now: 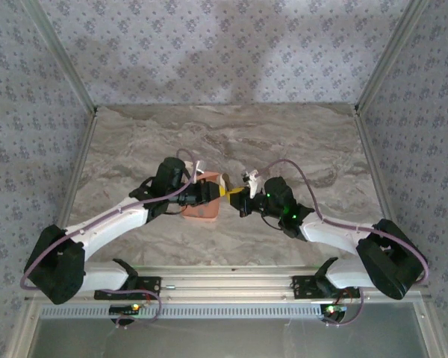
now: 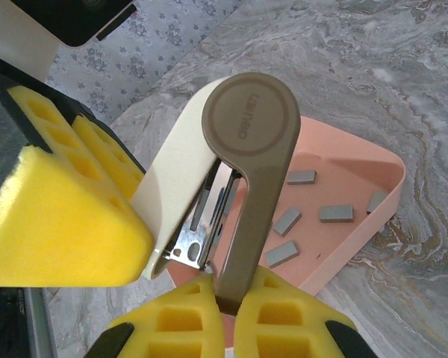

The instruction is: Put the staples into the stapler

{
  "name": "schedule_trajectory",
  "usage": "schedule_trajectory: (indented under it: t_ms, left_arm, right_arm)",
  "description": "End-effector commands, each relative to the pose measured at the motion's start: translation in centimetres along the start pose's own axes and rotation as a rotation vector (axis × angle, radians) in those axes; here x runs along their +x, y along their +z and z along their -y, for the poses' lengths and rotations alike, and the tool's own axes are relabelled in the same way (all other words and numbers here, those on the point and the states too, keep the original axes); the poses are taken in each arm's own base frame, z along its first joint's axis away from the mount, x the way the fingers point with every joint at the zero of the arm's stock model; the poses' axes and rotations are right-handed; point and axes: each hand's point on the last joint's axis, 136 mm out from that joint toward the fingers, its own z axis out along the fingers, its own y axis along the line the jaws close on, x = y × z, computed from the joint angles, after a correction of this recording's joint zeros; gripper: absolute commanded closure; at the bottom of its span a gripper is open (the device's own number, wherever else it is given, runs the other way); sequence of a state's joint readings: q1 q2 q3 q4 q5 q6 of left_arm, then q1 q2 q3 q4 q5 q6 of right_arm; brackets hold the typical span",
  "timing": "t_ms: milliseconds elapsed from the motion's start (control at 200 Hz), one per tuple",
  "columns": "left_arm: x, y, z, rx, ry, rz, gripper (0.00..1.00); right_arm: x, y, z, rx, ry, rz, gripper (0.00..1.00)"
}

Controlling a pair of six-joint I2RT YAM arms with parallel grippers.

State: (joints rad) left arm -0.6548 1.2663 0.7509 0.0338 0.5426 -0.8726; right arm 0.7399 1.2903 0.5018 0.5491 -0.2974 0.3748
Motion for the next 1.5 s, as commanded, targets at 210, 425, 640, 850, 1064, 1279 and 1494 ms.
schedule_trajectory:
  t_ms: [210, 425, 640, 850, 1064, 1279, 1494]
  left_arm:
    - [-0.8, -0.9, 1.1, -0.043, 0.144, 0.022, 0.37]
    - [-1.0, -2.5, -0.1, -0.191, 0.407, 0.02, 0.33]
    - [-0.2, -2.7, -0.5, -0.276, 0.694, -0.03, 0.31]
    - [-0.2, -2.2, -1.4, -0.355, 0.82, -0.074, 0.28]
    - [0.1, -0.7, -1.1, -0.331, 0.864, -0.106, 0.22]
    - [-0.5, 0.3, -1.4, -0.365, 0.871, -0.107, 0.21]
    - [-2.5, -0.8, -1.8, -0.47, 0.885, -0.031, 0.22]
  right_arm:
    - [0.5, 0.0, 0.1, 0.01, 0.052, -0.053, 1.0]
    - [1.1, -0.1, 0.5, -0.014, 0.259, -0.127, 1.0]
    - [1.4, -0.3, 0.4, -0.049, 0.494, -0.219, 1.0]
    - [1.2, -0.4, -0.6, -0.106, 0.588, -0.252, 1.0]
    - [1.0, -0.5, -1.2, -0.139, 0.608, -0.273, 1.0]
    - [1.2, -0.6, -1.6, -0.154, 0.609, -0.288, 1.0]
    - [2.3, -1.1, -1.4, -0.138, 0.605, -0.315, 1.0]
